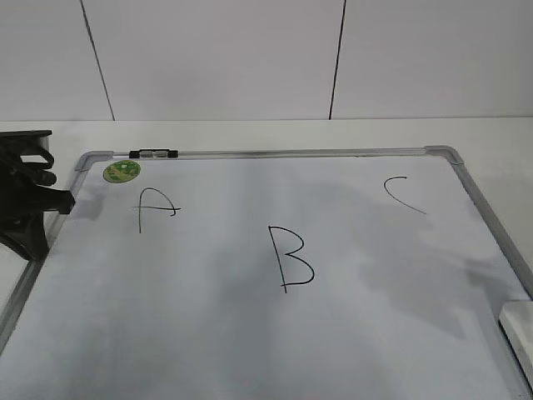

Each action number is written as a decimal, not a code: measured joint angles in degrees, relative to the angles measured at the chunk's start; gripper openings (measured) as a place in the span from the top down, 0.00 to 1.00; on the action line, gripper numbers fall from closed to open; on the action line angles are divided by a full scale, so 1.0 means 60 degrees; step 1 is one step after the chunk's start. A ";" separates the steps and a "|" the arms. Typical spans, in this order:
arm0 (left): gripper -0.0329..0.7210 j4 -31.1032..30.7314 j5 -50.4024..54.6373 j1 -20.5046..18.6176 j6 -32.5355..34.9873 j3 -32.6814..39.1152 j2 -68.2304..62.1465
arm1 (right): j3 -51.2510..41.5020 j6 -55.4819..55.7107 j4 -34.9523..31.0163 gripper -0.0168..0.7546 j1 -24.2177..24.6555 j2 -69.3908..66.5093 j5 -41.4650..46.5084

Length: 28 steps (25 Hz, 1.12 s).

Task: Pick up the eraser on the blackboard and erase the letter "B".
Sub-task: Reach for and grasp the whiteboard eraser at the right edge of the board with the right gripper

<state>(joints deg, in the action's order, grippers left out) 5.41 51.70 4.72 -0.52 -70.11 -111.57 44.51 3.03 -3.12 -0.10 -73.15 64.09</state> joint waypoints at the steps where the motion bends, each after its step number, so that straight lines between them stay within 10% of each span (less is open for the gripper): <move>1: 0.92 0.0000 0.0000 0.0000 0.0000 0.0000 0.0000 | 0.0000 0.0000 -0.0020 0.12 0.0000 -0.0101 0.0000; 28: 0.92 0.0014 0.0021 0.0000 0.0000 -0.0022 0.0000 | 0.0014 0.1483 0.0920 0.16 -0.1090 -0.1612 -0.0914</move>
<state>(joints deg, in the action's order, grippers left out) 5.50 51.83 4.72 -0.52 -70.25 -111.57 44.59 11.92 2.40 -6.65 -82.82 58.61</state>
